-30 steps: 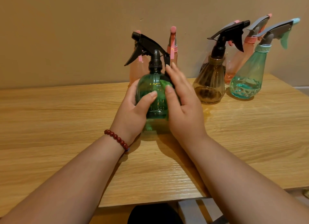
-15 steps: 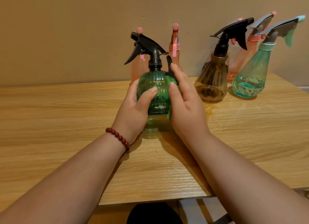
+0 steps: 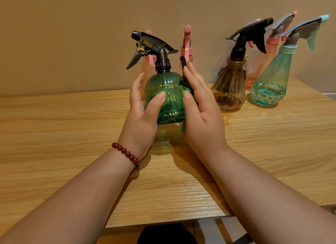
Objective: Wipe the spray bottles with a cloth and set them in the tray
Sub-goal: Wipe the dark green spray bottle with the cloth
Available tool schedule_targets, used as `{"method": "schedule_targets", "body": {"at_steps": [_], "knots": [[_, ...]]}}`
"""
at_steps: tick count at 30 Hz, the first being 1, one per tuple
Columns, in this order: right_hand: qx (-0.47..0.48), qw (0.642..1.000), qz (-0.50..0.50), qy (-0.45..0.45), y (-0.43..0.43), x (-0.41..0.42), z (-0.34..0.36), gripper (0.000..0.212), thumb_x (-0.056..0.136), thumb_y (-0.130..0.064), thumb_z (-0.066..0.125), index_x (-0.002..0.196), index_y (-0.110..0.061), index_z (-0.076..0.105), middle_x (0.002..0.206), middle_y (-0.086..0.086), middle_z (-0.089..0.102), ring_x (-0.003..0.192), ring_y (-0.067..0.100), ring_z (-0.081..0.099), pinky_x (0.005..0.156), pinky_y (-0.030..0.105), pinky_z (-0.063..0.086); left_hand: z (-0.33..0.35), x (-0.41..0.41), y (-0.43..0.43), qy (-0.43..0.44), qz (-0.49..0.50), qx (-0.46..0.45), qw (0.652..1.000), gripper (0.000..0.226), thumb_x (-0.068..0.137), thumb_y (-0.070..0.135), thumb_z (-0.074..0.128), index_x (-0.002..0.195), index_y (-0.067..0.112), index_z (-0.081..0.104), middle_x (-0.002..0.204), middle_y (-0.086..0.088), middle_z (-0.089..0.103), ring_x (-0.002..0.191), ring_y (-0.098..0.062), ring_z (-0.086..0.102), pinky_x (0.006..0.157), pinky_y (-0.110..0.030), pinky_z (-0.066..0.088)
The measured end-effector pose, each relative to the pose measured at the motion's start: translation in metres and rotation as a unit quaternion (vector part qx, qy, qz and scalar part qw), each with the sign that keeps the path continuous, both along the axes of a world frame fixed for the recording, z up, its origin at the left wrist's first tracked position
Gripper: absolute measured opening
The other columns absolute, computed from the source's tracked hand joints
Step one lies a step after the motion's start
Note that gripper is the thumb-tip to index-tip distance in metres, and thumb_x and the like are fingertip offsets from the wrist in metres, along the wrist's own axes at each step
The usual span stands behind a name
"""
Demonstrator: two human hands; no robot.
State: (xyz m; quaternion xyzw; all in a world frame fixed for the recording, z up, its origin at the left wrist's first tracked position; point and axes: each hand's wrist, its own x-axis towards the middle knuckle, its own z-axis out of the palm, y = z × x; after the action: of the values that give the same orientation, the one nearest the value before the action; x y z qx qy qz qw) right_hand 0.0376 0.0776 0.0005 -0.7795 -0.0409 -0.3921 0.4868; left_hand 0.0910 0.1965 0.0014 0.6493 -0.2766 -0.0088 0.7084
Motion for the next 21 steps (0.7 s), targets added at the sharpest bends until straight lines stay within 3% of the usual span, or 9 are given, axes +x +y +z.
{"method": "schedule_targets", "body": {"at_steps": [2,4,6,9,12,15,19,21], "knots": [[-0.041,0.999,0.002,-0.023,0.002,0.0,-0.001,0.043,0.1,-0.014,0.045,0.142,-0.019,0.043,0.152,-0.002,0.037,0.142,0.005,0.028,0.113,0.016,0.023,0.001,-0.001,0.001,-0.017,0.001,0.002,1.0,0.06,0.079,0.05,0.06,0.133,0.041,0.036,0.133,0.004,0.054,0.119,-0.013,0.057,0.1,-0.043,0.048],[-0.048,0.999,-0.005,-0.02,0.002,0.0,-0.001,0.04,0.1,-0.017,0.046,0.14,-0.022,0.046,0.15,-0.003,0.039,0.14,0.004,0.03,0.11,0.011,0.023,0.0,-0.002,0.001,-0.039,-0.002,0.017,0.999,0.056,0.083,0.043,0.063,0.133,0.037,0.039,0.125,0.007,0.059,0.113,-0.007,0.06,0.093,-0.031,0.051],[0.006,1.0,0.01,0.001,-0.002,0.002,-0.001,0.039,0.101,-0.019,0.044,0.139,-0.027,0.047,0.149,-0.007,0.041,0.139,0.0,0.032,0.111,0.014,0.026,0.0,-0.005,0.0,-0.063,-0.002,0.029,0.998,0.054,0.085,0.033,0.062,0.134,0.034,0.038,0.12,0.012,0.058,0.107,0.0,0.061,0.081,-0.017,0.051],[0.132,0.989,0.065,0.021,-0.009,0.004,0.0,0.039,0.1,-0.026,0.041,0.137,-0.03,0.05,0.145,-0.007,0.048,0.136,0.004,0.038,0.114,0.035,0.034,0.001,-0.008,0.0,-0.079,0.001,0.041,0.996,0.052,0.084,0.03,0.061,0.131,0.037,0.04,0.119,0.017,0.056,0.106,0.001,0.06,0.078,-0.016,0.052],[0.0,0.999,0.034,0.002,-0.001,0.0,0.001,0.041,0.101,-0.017,0.042,0.141,-0.022,0.045,0.152,-0.003,0.038,0.142,0.007,0.029,0.116,0.026,0.026,0.002,-0.006,-0.001,-0.059,0.019,0.008,0.998,0.048,0.085,0.034,0.063,0.129,0.036,0.044,0.118,0.013,0.06,0.109,-0.004,0.061,0.085,-0.027,0.053],[-0.09,0.995,0.04,-0.026,0.011,0.0,-0.005,0.042,0.099,-0.009,0.045,0.141,-0.011,0.045,0.154,0.005,0.034,0.145,0.02,0.026,0.117,0.04,0.026,0.001,-0.001,0.001,-0.021,0.039,-0.033,0.998,0.047,0.082,0.043,0.061,0.126,0.037,0.047,0.12,0.009,0.063,0.113,-0.013,0.061,0.094,-0.039,0.051],[-0.005,1.0,0.028,0.01,0.005,0.001,-0.001,0.041,0.102,-0.02,0.041,0.142,-0.022,0.045,0.152,-0.006,0.037,0.141,0.003,0.028,0.116,0.022,0.024,0.001,-0.001,0.002,-0.024,0.006,-0.012,1.0,0.053,0.079,0.043,0.062,0.129,0.033,0.046,0.126,0.0,0.06,0.114,-0.018,0.061,0.093,-0.041,0.052],[0.104,0.992,0.063,0.044,-0.004,0.0,0.002,0.039,0.099,-0.029,0.04,0.137,-0.031,0.051,0.144,-0.009,0.048,0.134,0.003,0.04,0.113,0.031,0.033,0.001,-0.004,0.002,-0.034,-0.029,0.007,0.999,0.055,0.079,0.041,0.062,0.131,0.032,0.046,0.124,0.002,0.06,0.112,-0.014,0.062,0.086,-0.032,0.054]]}}
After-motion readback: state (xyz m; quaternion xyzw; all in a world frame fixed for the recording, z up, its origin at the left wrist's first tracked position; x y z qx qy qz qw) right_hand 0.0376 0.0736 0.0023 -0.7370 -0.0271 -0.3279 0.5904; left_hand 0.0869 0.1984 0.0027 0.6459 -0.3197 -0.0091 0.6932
